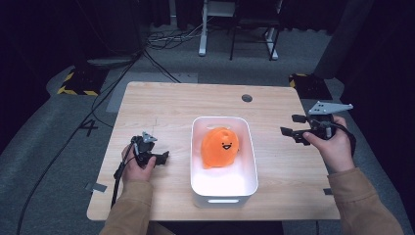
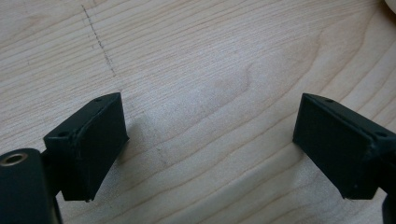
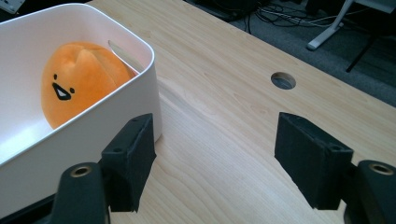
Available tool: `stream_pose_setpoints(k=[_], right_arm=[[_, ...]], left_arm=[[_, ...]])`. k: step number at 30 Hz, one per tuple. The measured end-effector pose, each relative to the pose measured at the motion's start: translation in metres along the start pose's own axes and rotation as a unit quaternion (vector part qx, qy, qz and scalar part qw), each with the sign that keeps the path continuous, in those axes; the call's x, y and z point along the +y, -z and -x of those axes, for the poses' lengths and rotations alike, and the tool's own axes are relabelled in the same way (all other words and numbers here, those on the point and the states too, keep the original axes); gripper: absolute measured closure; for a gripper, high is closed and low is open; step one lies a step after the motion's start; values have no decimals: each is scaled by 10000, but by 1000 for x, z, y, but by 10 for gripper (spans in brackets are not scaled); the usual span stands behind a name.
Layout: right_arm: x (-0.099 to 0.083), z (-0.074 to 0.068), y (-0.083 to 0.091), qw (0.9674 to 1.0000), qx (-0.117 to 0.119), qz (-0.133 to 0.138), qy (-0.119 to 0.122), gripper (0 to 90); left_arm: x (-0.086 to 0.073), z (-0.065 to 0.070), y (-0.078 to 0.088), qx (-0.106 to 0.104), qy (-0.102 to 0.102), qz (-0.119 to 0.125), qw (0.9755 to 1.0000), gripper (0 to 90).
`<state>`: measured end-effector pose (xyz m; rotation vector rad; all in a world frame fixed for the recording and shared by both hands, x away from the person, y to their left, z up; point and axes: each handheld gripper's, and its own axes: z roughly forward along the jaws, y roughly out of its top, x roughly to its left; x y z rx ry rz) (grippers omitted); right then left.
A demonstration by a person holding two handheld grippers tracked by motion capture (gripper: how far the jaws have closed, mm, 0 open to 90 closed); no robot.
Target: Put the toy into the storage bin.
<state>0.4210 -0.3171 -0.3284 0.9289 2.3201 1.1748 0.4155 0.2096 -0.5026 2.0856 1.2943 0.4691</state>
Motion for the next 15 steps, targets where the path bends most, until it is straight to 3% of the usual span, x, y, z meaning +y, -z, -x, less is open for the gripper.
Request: stream_pose_setpoints(k=[5, 9, 15], right_arm=[[-11, 7, 0, 9998, -64, -177, -15, 258], [-23, 13, -4, 9988, 67, -408, -252, 221], [-42, 16, -12, 9978, 106, -574, -324, 212]], left_arm=[[0, 0, 0, 2, 4, 4, 10000, 101], [0, 0, 0, 0, 1, 0, 10000, 101], [0, 0, 0, 2, 6, 5, 10000, 101]])
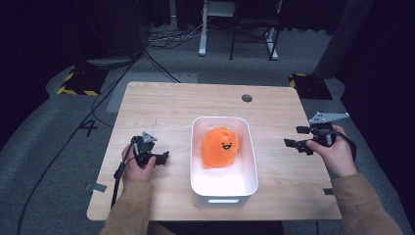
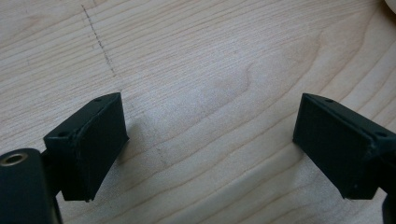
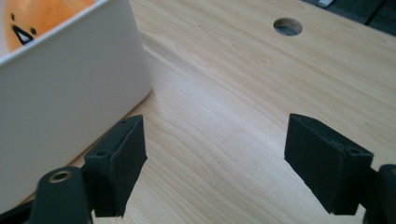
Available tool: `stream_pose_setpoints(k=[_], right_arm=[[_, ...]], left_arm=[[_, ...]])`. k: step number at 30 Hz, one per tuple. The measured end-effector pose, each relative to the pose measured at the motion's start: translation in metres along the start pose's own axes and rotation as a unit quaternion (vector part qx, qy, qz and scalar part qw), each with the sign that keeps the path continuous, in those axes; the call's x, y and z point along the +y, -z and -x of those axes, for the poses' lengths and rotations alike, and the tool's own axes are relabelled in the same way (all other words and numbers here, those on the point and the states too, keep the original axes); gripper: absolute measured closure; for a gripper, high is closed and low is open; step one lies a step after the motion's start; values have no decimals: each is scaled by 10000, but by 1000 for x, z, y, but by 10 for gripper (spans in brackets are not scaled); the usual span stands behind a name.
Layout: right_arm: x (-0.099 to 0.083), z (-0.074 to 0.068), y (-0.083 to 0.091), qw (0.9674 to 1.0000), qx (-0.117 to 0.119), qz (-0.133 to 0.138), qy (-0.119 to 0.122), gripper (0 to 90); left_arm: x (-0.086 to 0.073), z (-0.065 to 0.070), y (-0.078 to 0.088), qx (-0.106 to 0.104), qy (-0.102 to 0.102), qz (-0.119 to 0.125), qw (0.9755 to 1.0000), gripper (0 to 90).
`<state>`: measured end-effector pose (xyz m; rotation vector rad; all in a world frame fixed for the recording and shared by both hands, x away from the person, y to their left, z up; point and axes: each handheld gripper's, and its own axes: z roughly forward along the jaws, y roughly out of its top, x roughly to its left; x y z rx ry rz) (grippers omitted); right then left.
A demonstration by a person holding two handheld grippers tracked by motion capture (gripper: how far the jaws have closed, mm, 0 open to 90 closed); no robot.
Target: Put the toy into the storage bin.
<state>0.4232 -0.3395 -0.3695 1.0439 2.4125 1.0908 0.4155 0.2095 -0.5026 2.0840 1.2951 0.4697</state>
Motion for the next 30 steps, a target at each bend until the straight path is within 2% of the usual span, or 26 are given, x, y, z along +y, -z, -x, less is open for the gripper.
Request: stream_pose_setpoints(k=[3, 9, 14, 17, 23, 30], right_arm=[[-9, 4, -5, 10000, -30, -54, -7, 212], [-29, 10, -14, 9994, 0, -235, -242, 212], [-44, 14, -24, 9988, 21, -403, -282, 212], [-52, 15, -30, 9981, 27, -479, -395, 212], [-71, 19, -41, 9971, -17, -658, -377, 217], [-92, 21, -49, 9959, -23, -754, -500, 222]], left_arm=[[0, 0, 0, -2, -6, -4, 10000, 101], [0, 0, 0, -1, -5, -4, 10000, 101], [0, 0, 0, -2, -7, -6, 10000, 100], [0, 0, 0, -2, -5, -4, 10000, 101], [0, 0, 0, -1, -6, -5, 10000, 101], [0, 0, 0, 0, -5, -4, 10000, 101]])
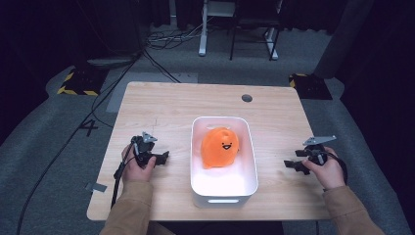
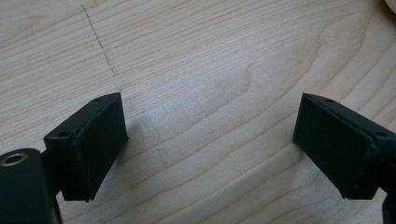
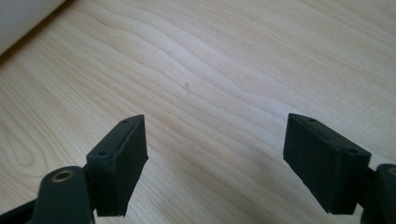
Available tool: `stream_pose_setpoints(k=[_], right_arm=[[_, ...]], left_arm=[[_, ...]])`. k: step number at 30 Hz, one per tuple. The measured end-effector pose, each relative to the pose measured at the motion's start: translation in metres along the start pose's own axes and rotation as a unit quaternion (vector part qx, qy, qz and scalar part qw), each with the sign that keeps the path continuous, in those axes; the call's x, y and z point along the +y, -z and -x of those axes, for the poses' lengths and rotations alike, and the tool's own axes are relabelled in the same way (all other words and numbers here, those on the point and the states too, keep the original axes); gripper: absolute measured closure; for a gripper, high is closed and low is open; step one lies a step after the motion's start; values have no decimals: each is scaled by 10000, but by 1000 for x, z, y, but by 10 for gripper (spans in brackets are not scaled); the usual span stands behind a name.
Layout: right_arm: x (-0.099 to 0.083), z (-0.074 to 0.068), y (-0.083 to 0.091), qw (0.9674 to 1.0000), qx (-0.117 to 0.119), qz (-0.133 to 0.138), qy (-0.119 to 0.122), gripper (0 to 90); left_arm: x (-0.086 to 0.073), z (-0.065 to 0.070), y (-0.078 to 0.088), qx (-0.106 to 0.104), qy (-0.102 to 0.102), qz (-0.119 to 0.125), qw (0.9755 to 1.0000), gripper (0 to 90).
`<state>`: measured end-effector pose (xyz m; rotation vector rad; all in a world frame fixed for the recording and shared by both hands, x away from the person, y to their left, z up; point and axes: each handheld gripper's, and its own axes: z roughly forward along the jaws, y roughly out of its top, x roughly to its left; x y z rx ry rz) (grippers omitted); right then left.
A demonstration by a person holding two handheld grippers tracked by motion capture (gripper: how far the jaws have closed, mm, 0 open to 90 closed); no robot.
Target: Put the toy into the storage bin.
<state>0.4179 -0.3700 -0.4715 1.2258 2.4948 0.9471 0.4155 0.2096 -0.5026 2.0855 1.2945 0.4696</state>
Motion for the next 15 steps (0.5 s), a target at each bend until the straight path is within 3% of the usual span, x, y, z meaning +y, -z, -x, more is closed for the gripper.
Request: stream_pose_setpoints(k=[6, 12, 13, 15], right_arm=[[-14, 0, -7, 10000, -49, 11, -13, 226], [-22, -1, -11, 9987, -259, 327, 304, 208], [-24, -2, -13, 9977, -300, 435, 430, 177], [-28, -3, -18, 9962, -267, 711, 423, 128]], left_arm=[[0, 0, 0, 0, 1, 0, 10000, 101], [0, 0, 0, 1, 0, 1, 10000, 101], [0, 0, 0, 2, 1, 0, 10000, 101], [0, 0, 0, 6, 0, -1, 10000, 101]])
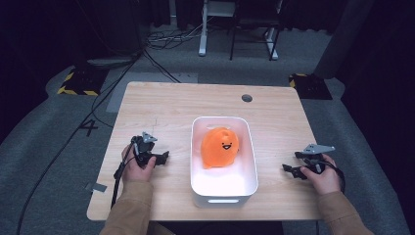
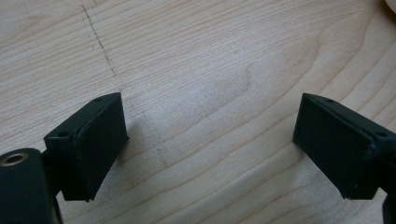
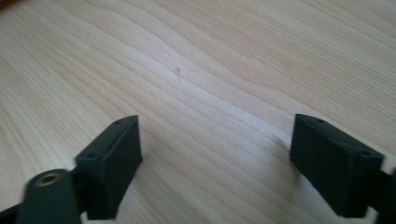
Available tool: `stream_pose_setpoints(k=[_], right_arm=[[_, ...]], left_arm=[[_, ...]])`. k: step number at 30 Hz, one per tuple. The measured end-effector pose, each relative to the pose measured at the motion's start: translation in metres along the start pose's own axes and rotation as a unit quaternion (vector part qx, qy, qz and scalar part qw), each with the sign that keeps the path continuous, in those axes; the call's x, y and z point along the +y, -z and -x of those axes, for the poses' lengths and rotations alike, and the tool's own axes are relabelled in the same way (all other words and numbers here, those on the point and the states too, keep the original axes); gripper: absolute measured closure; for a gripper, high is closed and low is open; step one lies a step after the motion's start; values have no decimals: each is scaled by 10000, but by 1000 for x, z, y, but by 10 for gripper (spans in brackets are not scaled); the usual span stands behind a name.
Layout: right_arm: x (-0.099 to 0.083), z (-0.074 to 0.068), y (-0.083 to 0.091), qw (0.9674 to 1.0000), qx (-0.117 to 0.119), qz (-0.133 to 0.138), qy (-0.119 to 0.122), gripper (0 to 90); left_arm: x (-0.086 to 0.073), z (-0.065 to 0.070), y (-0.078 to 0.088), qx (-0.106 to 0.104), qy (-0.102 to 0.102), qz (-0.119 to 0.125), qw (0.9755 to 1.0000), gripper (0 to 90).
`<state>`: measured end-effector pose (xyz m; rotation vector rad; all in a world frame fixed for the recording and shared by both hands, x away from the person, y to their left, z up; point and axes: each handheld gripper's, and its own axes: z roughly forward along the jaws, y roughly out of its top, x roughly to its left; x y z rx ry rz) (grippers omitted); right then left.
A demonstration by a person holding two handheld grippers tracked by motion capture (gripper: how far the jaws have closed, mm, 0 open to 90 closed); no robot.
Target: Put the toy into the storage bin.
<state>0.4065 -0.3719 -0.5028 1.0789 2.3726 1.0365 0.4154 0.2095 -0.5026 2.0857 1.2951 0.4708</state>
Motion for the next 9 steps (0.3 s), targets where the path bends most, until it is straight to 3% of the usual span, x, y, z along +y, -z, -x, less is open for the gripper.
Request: stream_pose_setpoints(k=[9], right_arm=[[1, 1, -3, 9999, 99, 5, 120, 103]], left_arm=[[0, 1, 0, 0, 14, 0, 10000, 101]])
